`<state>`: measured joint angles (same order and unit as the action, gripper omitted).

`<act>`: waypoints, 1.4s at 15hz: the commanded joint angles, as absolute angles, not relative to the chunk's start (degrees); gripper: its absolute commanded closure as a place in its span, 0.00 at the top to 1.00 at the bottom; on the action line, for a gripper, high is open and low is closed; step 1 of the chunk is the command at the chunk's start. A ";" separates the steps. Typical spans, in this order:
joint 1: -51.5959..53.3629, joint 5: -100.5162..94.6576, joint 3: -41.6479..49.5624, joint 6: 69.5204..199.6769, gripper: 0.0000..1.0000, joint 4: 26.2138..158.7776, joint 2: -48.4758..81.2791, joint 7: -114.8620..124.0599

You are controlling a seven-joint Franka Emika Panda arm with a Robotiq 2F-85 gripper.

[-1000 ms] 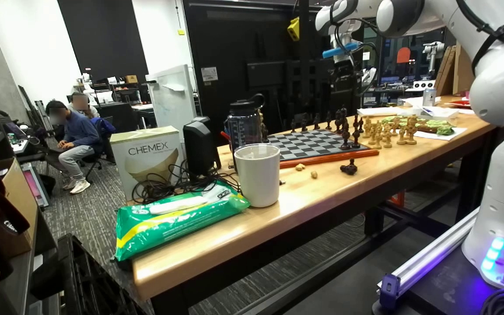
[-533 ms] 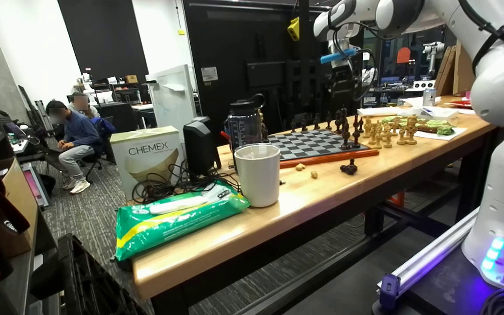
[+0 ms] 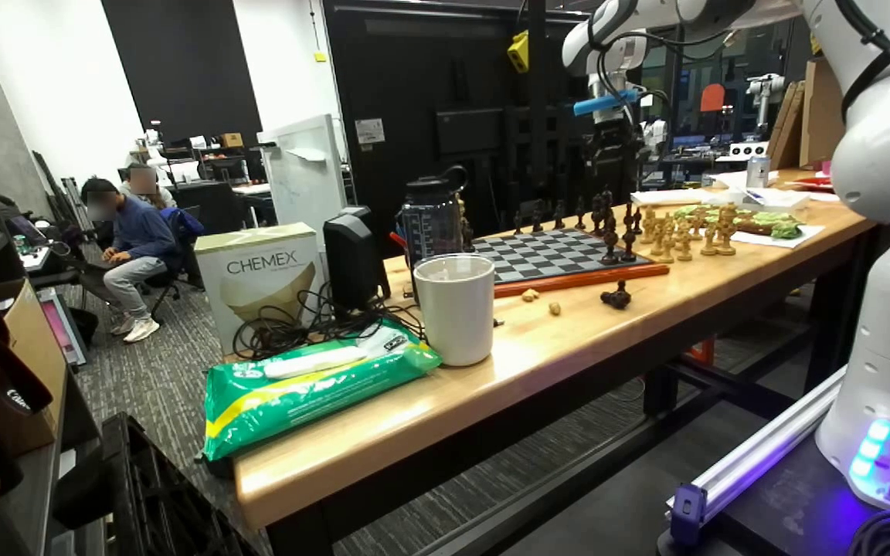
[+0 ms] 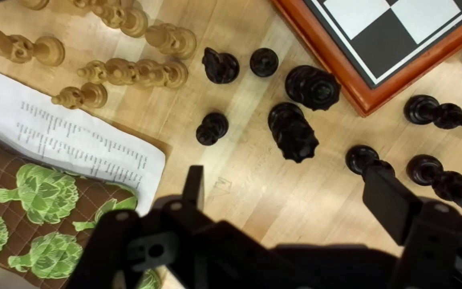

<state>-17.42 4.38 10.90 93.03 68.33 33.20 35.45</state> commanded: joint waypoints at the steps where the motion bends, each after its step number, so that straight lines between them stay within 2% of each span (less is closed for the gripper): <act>1: -16.05 4.05 11.06 96.08 1.00 77.74 27.00 36.86; 14: -14.90 3.85 14.29 97.69 1.00 81.35 26.44 35.74; 21: -13.34 1.35 15.77 93.41 1.00 80.29 26.99 41.22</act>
<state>-14.84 3.34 14.54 95.98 79.97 27.95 37.71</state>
